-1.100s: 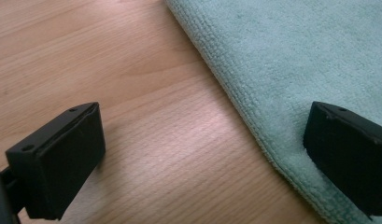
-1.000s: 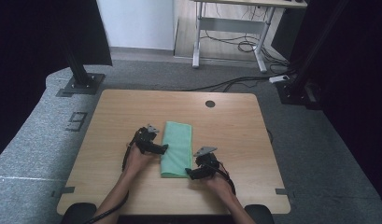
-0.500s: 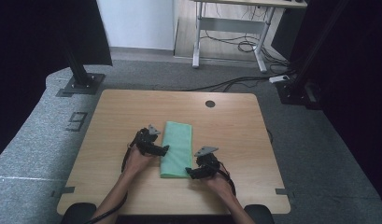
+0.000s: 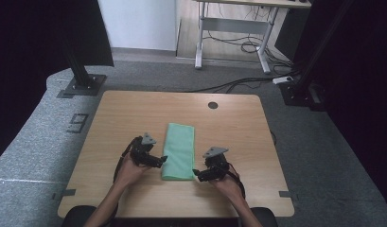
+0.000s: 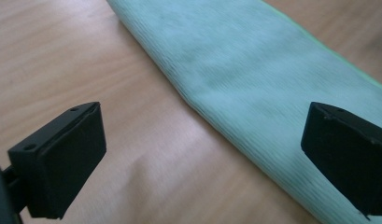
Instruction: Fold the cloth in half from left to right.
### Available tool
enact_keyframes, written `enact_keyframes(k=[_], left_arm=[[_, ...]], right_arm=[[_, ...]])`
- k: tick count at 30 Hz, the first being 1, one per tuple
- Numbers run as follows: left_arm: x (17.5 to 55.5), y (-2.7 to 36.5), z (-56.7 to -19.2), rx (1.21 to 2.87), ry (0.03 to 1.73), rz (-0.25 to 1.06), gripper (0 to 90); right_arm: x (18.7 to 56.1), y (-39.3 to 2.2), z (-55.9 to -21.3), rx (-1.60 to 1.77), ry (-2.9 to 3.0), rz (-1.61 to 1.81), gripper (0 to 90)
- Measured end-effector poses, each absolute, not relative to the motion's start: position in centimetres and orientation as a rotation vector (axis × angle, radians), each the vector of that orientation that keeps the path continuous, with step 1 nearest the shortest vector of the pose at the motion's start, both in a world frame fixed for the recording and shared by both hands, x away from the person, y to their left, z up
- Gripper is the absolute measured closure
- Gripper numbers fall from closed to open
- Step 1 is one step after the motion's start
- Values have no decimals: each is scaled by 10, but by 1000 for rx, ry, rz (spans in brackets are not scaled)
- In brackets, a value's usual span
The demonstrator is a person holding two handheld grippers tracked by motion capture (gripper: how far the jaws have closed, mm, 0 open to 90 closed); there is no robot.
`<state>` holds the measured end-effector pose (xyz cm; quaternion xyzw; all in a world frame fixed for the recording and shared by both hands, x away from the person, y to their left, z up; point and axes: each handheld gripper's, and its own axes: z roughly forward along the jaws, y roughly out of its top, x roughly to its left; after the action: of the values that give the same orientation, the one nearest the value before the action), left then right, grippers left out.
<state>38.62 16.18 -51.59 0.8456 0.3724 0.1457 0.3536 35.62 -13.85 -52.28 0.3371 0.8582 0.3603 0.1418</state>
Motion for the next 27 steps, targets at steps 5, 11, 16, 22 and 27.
enact_keyframes(k=[5, 11, 16, 22, 27], left_arm=[[366, 170, -515, 2218, 936, 381, 0], [348, 181, -522, 2253, 934, 409, 0], [338, 190, -530, 2247, 956, 405, 0], [334, 193, -538, 2249, 954, 411, 0], [334, 194, -545, 2271, 955, 404, 0]], right_arm=[[352, -151, -519, 982, 2471, 1032, 127], [347, -167, -522, 1020, 2445, 1014, 48], [345, -177, -528, 1052, 2423, 1003, 0], [345, -181, -539, 1054, 2428, 978, 0], [345, -183, -546, 1060, 2430, 972, 0]])
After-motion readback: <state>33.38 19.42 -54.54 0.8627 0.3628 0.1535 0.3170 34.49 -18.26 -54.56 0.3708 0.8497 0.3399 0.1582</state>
